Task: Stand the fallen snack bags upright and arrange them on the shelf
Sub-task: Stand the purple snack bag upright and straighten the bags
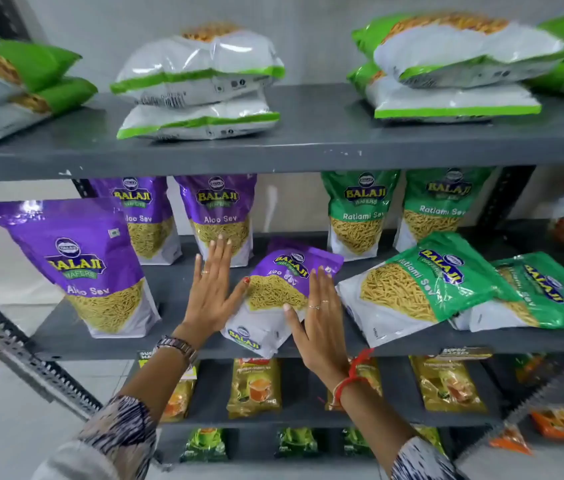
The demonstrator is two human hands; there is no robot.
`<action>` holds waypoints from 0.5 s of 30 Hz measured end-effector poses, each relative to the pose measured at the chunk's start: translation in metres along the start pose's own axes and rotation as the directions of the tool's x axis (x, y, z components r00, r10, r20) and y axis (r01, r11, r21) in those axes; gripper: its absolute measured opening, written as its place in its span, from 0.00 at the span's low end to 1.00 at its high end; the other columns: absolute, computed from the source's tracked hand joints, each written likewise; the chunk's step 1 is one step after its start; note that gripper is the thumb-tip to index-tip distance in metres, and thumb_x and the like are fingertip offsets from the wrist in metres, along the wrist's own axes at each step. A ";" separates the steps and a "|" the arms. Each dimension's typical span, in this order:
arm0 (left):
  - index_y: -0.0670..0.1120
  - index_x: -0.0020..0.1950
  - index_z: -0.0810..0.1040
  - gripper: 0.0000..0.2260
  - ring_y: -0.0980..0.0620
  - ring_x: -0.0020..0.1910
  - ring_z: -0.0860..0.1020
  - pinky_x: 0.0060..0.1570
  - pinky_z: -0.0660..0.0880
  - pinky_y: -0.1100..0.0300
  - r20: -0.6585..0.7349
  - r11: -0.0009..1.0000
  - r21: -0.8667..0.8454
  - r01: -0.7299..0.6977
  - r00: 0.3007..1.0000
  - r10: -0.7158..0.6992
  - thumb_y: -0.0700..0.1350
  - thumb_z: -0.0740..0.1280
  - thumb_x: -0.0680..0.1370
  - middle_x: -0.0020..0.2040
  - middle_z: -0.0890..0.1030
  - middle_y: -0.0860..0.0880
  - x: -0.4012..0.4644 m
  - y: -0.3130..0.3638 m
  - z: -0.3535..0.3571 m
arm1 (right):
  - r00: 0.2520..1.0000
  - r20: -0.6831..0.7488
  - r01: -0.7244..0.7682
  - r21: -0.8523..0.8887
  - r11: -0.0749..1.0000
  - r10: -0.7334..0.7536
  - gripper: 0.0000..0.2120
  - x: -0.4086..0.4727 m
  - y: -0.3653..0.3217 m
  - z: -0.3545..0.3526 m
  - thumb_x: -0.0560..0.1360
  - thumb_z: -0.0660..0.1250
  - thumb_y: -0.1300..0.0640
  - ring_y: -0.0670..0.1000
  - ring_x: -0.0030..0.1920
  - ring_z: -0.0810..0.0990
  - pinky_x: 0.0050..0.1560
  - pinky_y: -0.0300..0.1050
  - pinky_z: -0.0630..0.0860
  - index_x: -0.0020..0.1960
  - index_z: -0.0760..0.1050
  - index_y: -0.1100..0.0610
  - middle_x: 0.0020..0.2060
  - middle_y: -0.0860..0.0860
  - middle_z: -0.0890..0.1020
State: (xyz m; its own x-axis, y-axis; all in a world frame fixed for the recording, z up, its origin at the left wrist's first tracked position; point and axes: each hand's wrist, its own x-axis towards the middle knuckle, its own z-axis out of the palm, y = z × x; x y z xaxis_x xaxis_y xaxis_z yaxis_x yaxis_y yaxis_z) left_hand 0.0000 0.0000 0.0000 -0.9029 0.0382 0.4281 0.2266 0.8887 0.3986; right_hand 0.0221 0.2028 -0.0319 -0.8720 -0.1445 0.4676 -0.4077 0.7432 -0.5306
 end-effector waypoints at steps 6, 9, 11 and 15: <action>0.41 0.59 0.74 0.16 0.45 0.56 0.73 0.57 0.70 0.53 0.440 0.453 -0.559 0.695 0.711 -0.548 0.51 0.57 0.79 0.58 0.79 0.41 0.024 -0.029 0.030 | 0.848 0.038 -0.422 0.653 0.629 0.529 0.16 0.007 -0.009 0.039 0.74 0.62 0.57 0.46 0.59 0.76 0.56 0.35 0.70 0.61 0.71 0.58 0.54 0.51 0.79; 0.40 0.45 0.80 0.09 0.45 0.43 0.76 0.42 0.74 0.57 0.556 0.291 -0.574 0.765 0.625 -0.548 0.45 0.65 0.76 0.40 0.83 0.44 0.035 -0.041 0.041 | 0.633 0.184 -0.606 0.722 0.334 0.752 0.13 0.019 -0.007 0.047 0.77 0.61 0.59 0.57 0.57 0.76 0.49 0.39 0.69 0.59 0.71 0.64 0.53 0.56 0.78; 0.38 0.55 0.79 0.14 0.43 0.46 0.79 0.49 0.76 0.56 0.675 0.247 -0.510 0.824 0.561 -0.479 0.46 0.65 0.75 0.50 0.82 0.40 0.037 -0.044 0.045 | 0.514 0.258 -0.676 0.709 0.201 0.818 0.15 0.023 -0.003 0.052 0.77 0.61 0.55 0.58 0.54 0.76 0.50 0.45 0.69 0.56 0.72 0.66 0.52 0.57 0.78; 0.40 0.55 0.78 0.14 0.44 0.44 0.79 0.50 0.76 0.54 0.756 0.136 -0.478 0.868 0.485 -0.440 0.49 0.66 0.75 0.47 0.83 0.42 0.037 -0.050 0.053 | 0.458 0.258 -0.679 0.720 0.147 0.851 0.09 0.028 0.000 0.057 0.76 0.63 0.56 0.55 0.44 0.74 0.46 0.48 0.70 0.40 0.73 0.60 0.41 0.54 0.77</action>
State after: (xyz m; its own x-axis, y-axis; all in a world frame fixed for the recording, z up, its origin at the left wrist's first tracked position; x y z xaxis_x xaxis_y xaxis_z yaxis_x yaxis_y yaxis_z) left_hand -0.0641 -0.0189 -0.0474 -0.8135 -0.0269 -0.5810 -0.5786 -0.0646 0.8131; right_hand -0.0178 0.1621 -0.0589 -0.8159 0.3976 -0.4197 0.3369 -0.2629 -0.9041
